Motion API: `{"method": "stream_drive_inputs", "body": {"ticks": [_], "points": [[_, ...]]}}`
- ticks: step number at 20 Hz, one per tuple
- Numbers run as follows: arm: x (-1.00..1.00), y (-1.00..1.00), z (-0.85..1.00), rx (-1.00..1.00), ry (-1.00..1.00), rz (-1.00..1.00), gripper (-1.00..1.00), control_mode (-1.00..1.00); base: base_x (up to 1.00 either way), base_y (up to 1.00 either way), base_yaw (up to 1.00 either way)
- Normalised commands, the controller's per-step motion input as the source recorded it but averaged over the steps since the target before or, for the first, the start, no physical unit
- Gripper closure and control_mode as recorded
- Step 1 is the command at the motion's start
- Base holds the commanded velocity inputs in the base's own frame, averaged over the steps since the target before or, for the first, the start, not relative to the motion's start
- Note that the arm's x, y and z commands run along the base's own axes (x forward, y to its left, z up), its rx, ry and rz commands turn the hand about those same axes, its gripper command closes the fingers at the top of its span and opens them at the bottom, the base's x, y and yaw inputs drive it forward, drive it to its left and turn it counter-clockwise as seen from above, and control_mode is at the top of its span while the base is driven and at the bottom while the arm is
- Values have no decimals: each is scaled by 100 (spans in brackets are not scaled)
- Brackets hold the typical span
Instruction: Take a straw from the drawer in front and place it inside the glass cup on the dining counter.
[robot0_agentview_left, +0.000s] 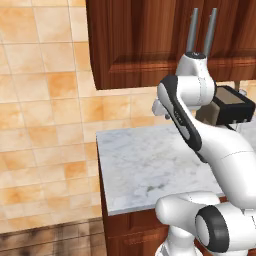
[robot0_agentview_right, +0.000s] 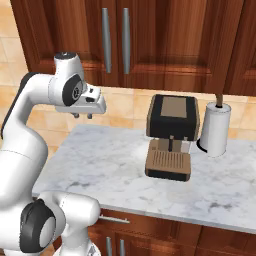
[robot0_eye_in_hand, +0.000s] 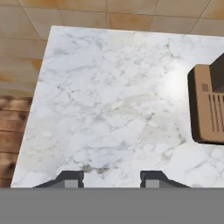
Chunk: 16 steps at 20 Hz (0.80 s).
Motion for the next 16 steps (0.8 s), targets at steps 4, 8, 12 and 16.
{"method": "stream_drive_inputs", "body": {"ticks": [4,8,12,16], "points": [[0,0,0,0,0,0,-100,100,-10,0,0],[0,0,0,0,0,0,-100,100,-61,2,-4],[0,0,0,0,0,0,-100,100,-52,17,-11],[0,0,0,0,0,0,-100,100,-32,33,-40]]}}
